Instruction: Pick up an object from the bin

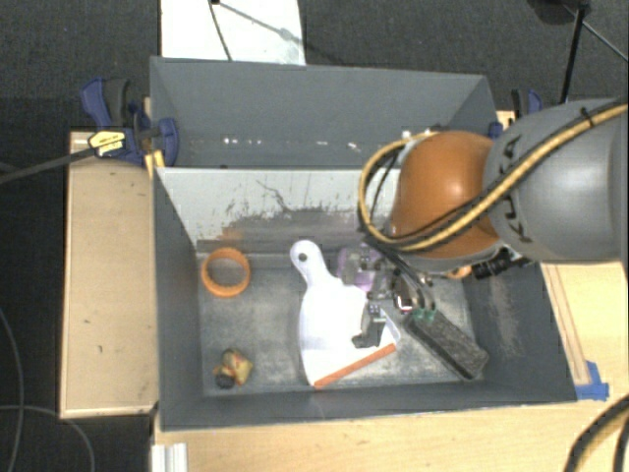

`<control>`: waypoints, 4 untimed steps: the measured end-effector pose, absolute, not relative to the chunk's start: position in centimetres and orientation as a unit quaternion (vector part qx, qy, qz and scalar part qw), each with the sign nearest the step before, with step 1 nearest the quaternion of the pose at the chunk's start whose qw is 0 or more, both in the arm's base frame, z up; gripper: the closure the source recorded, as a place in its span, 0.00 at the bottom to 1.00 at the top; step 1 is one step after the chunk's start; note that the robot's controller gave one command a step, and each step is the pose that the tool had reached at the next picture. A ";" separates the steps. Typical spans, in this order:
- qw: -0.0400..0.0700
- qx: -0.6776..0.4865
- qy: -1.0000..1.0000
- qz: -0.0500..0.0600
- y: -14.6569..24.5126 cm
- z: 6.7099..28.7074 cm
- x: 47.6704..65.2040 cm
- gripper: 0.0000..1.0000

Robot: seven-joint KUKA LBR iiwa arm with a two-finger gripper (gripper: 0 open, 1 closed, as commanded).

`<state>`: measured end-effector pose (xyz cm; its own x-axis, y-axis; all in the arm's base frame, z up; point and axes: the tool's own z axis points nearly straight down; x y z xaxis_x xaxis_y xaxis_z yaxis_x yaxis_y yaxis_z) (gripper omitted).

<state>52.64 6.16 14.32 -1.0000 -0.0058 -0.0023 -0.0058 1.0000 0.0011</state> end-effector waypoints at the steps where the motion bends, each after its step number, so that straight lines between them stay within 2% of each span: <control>1: 0.002 -0.130 0.992 0.000 9.4 14.1 54.6 0.00; 2: 0.002 -0.212 0.977 0.001 11.9 12.9 55.3 0.00; 3: 0.002 -0.360 0.933 0.000 12.3 13.4 55.6 0.00; 4: 0.004 -0.504 0.864 -0.001 13.0 8.1 57.1 0.00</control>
Offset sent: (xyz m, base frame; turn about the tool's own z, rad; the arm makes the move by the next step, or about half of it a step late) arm 0.0258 0.0561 -0.0140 -0.4195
